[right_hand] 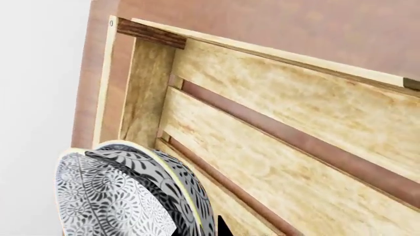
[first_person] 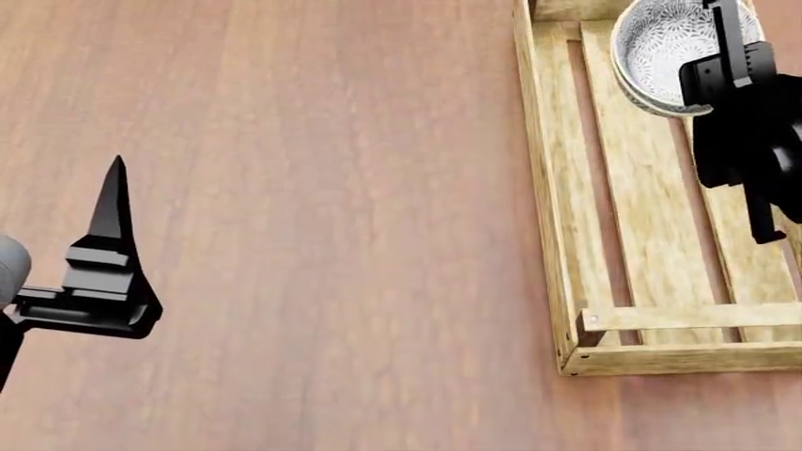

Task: Stack the right bowl on the left bowl and place them in the tray.

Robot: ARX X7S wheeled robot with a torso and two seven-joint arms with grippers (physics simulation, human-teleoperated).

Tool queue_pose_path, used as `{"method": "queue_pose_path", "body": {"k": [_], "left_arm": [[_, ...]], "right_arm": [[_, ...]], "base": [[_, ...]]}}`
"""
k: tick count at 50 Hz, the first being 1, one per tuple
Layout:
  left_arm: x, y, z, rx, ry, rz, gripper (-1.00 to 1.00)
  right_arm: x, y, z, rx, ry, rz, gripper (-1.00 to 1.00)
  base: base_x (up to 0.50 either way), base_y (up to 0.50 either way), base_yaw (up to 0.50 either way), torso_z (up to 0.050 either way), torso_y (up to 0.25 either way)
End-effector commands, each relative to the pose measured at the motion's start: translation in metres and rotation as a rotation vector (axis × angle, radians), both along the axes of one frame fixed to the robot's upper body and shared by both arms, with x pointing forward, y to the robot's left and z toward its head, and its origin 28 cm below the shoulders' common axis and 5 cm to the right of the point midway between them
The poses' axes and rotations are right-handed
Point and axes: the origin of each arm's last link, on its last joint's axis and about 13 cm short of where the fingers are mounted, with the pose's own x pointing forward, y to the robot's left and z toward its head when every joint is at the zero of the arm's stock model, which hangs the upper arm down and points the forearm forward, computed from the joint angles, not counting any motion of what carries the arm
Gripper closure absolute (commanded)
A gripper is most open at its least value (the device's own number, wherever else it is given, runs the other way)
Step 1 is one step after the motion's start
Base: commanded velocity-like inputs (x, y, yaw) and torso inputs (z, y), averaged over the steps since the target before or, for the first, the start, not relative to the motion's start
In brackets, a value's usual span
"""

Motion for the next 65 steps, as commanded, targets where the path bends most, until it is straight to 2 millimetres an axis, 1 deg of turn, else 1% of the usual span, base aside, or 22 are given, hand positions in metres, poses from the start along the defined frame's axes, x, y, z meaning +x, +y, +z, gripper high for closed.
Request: {"method": "queue_pose_path", "body": {"k": [1, 7, 14, 19, 31, 41, 58, 59, 65], "left_arm": [[0.003, 0.000, 0.002, 0.011, -0.012, 0.018, -1.00], [0.002, 0.000, 0.003, 0.007, -0.014, 0.006, -1.00], [0.002, 0.001, 0.002, -0.003, -0.015, 0.007, -1.00], [0.002, 0.001, 0.001, -0.004, -0.012, 0.007, -1.00], [0.002, 0.001, -0.001, -0.005, -0.009, 0.011, -1.00], [0.002, 0.002, 0.001, -0.003, -0.013, 0.014, -1.00], [0.001, 0.002, 0.000, -0.005, -0.012, 0.015, -1.00], [0.001, 0.002, 0.000, -0.005, -0.012, 0.015, -1.00], [0.001, 0.002, 0.000, -0.005, -0.011, 0.014, -1.00]], "right_arm": [[0.003, 0.006, 0.004, 0.030, -0.076, -0.001, 1.00], [0.003, 0.006, 0.004, 0.028, -0.079, 0.003, 1.00], [0.004, 0.008, -0.004, 0.028, -0.061, 0.000, 1.00], [0.004, 0.008, -0.005, 0.025, -0.051, -0.001, 1.00], [0.005, 0.011, -0.021, 0.025, 0.006, -0.007, 1.00], [0.006, 0.015, -0.027, 0.022, 0.022, -0.002, 1.00], [0.006, 0.016, -0.026, 0.014, 0.017, 0.011, 1.00], [0.006, 0.016, -0.027, 0.017, 0.022, 0.014, -1.00], [0.006, 0.017, -0.027, 0.010, 0.008, 0.021, -1.00]], "base": [[0.00, 0.00, 0.00, 0.000, -0.230], [0.00, 0.00, 0.00, 0.000, -0.250], [0.00, 0.00, 0.00, 0.000, -0.004], [0.00, 0.00, 0.00, 0.000, 0.000], [0.00, 0.00, 0.00, 0.000, 0.000], [0.00, 0.00, 0.00, 0.000, 0.000], [0.00, 0.00, 0.00, 0.000, 0.001], [0.00, 0.00, 0.00, 0.000, 0.000], [0.00, 0.00, 0.00, 0.000, 0.000]]}}
